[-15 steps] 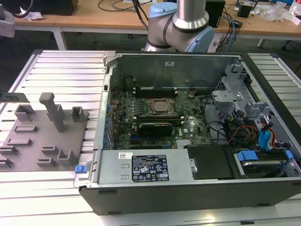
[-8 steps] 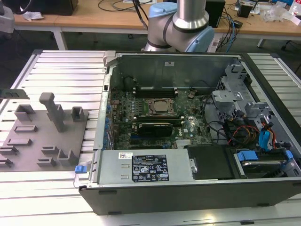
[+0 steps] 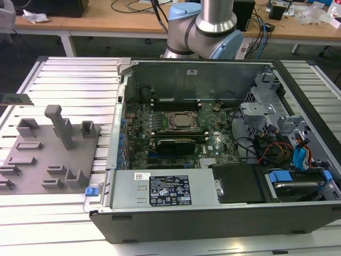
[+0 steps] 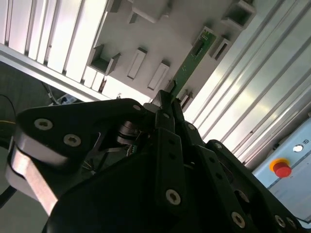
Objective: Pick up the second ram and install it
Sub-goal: 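Pick up the second ram and move it above second insertion slot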
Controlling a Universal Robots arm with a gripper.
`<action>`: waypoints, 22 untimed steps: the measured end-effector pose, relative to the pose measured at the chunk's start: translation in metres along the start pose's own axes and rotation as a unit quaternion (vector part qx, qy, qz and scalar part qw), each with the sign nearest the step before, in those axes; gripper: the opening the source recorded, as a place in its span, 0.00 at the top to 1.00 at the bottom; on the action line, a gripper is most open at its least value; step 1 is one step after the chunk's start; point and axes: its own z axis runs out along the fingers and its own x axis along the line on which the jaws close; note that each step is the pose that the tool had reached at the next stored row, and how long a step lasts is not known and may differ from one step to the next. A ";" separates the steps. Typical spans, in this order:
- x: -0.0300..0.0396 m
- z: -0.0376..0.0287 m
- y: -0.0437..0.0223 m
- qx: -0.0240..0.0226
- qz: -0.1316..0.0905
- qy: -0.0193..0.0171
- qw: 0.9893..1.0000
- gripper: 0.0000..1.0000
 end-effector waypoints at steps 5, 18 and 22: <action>-0.0047 -0.0111 -0.0004 0.000 0.000 0.002 1.000 0.86; -0.0108 -0.0156 -0.0112 0.000 0.000 0.015 1.000 0.86; -0.0118 -0.0161 -0.0351 0.000 0.000 0.015 1.000 0.86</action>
